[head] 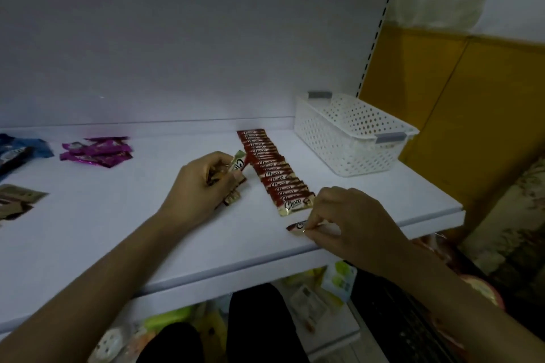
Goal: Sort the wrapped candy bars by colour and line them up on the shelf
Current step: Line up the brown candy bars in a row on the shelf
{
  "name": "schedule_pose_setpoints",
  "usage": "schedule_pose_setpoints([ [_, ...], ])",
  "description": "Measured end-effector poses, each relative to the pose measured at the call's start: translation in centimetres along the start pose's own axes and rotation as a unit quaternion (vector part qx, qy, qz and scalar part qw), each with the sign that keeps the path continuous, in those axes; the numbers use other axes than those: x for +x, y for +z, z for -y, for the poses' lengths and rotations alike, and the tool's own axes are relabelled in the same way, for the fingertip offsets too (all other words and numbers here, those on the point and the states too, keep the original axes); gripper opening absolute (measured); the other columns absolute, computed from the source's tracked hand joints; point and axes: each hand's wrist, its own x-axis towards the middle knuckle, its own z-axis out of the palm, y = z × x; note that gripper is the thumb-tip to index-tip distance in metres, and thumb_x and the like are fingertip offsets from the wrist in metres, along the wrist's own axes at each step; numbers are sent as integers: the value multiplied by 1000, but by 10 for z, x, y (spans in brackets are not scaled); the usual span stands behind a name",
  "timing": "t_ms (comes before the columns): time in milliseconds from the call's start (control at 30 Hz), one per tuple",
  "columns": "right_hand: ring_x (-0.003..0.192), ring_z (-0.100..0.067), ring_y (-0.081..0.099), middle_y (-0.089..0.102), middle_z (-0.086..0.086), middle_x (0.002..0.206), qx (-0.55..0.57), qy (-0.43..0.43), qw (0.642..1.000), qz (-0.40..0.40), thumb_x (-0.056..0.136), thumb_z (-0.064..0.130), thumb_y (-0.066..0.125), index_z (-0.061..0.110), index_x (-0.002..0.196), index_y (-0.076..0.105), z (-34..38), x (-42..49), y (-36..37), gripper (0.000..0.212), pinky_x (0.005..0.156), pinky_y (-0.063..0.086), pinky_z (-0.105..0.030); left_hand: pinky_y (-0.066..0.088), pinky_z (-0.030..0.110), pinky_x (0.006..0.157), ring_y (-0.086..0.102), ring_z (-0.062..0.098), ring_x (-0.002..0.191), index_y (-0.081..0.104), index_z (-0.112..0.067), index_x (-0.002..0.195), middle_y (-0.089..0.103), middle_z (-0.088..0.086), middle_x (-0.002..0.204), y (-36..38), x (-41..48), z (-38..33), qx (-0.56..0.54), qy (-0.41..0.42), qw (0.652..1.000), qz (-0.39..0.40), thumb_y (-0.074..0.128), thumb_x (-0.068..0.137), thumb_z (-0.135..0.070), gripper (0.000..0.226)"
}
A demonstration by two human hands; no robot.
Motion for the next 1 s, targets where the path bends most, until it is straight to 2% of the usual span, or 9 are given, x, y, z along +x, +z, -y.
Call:
schedule_pose_setpoints([
  [67, 72, -7, 56, 63, 4, 81, 42, 21, 998, 37, 74, 24, 77, 19, 75, 75, -3, 0, -2, 6, 61, 41, -27, 46, 9, 55, 66, 1, 62, 63, -28, 86, 71, -12, 76, 0, 0, 0, 9, 7, 1000, -2, 63, 91, -16, 13],
  [167, 75, -6, 56, 60, 8, 82, 134, 66, 988, 43, 80, 26, 75, 20, 82, 76, -10, 5, -5, 6, 64, 45, -28, 47, 12, 56, 68, 4, 65, 63, -31, 88, 71, -13, 76, -1, 0, 1, 14, 4, 1000, 1, 63, 91, -21, 10],
  [300, 83, -5, 54, 52, 9, 88, 162, 100, 978, 80, 81, 25, 73, 18, 103, 73, -20, 9, -2, 23, 68, 38, -17, 50, 16, 57, 69, 8, 67, 63, -31, 89, 72, -12, 78, -1, 0, 3, 14, 2, 1000, 1, 62, 91, -23, 8],
  [367, 83, -4, 53, 53, 7, 89, 181, 104, 973, 99, 80, 23, 75, 16, 99, 73, -22, 9, 0, 20, 71, 41, -18, 52, 18, 59, 70, 9, 67, 63, -31, 90, 72, -10, 78, -1, 0, 3, 16, 4, 1000, 0, 62, 91, -24, 7],
  [467, 86, -6, 55, 55, 3, 92, 202, 115, 971, 58, 77, 18, 78, 14, 90, 70, -23, 13, 4, 16, 74, 46, -21, 52, 17, 58, 70, 9, 66, 64, -27, 91, 73, -9, 78, -1, 0, 3, 5, -4, 1000, 0, 62, 91, -22, 6],
  [567, 88, -9, 56, 56, 3, 94, 180, 135, 974, 22, 77, 18, 78, 15, 92, 72, -26, 19, 11, 17, 78, 47, -23, 53, 17, 59, 70, 9, 66, 64, -25, 93, 73, -8, 80, -1, 0, 3, 1, -10, 1000, 4, 62, 91, -23, 4],
  [733, 80, -1, 52, 55, 6, 92, 159, 139, 977, 15, 76, 21, 78, 18, 94, 73, -29, 25, 17, 19, 71, 39, -9, 53, 17, 59, 70, 8, 65, 64, -24, 93, 73, -9, 79, -1, 0, 2, -1, -11, 1000, 2, 61, 92, -20, 5],
  [867, 79, -2, 52, 56, 2, 95, 160, 145, 976, 21, 76, 21, 78, 17, 96, 72, -29, 26, 18, 21, 70, 38, -9, 55, 21, 62, 70, 8, 66, 64, -24, 94, 73, -6, 81, -1, -1, 2, 10, -12, 1000, 2, 61, 92, -22, 5],
  [1000, 77, 9, 50, 55, 3, 91, 169, 147, 975, 7, 77, 18, 77, 13, 97, 71, -27, 25, 16, 22, 67, 35, -2, 54, 22, 62, 69, 9, 67, 65, -23, 94, 73, -5, 80, -2, -1, 0, 13, -15, 1000, 1, 61, 92, -21, 4],
])
